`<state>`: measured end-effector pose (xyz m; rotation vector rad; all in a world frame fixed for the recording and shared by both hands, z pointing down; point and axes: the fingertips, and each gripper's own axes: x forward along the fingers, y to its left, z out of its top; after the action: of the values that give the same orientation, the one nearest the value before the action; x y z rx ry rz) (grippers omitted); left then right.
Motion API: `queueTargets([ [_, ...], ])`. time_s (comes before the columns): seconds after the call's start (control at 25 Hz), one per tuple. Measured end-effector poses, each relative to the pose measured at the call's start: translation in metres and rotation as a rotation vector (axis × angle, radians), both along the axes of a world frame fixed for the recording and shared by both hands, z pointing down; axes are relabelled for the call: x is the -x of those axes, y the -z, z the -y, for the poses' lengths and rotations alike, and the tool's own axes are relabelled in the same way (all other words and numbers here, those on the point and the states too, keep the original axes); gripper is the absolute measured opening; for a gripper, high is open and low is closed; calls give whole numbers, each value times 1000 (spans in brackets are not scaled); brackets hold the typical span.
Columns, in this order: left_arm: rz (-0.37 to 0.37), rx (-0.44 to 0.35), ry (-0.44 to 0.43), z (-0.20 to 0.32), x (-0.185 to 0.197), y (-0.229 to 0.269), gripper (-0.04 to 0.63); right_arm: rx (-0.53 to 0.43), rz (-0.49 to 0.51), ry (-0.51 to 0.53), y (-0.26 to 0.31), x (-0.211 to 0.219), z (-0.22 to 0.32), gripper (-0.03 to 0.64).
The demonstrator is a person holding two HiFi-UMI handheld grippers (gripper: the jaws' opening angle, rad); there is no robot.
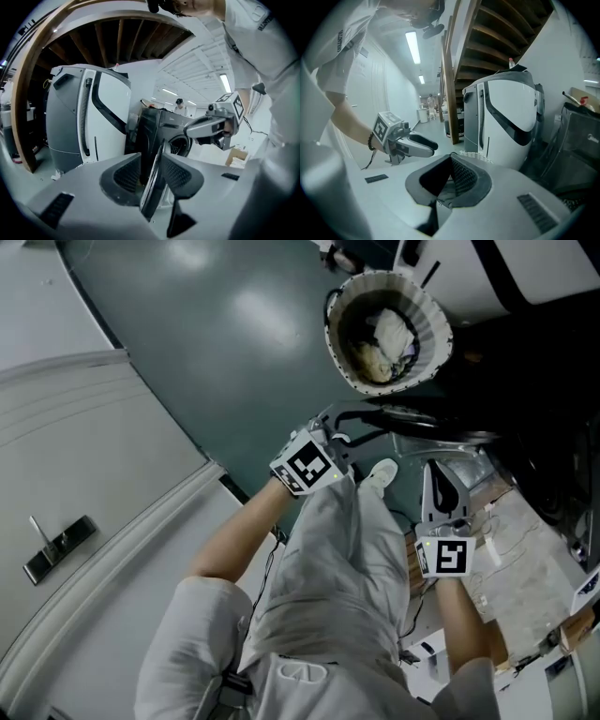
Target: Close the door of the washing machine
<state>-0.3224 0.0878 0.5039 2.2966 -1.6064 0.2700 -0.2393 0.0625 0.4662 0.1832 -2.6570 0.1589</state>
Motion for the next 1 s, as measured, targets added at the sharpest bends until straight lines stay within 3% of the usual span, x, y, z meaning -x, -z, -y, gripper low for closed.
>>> queueTargets([
  [0.24, 93, 45, -149, 1, -11, -57, 127, 7, 1, -18, -34, -2, -4, 11],
  [0.56, 111, 59, -284, 6, -27, -108, 127, 24, -8, -66, -77, -3, -8, 11],
  [1.0, 143, 61, -389, 19, -40, -137, 114, 23, -27, -80, -112, -17, -2, 11],
])
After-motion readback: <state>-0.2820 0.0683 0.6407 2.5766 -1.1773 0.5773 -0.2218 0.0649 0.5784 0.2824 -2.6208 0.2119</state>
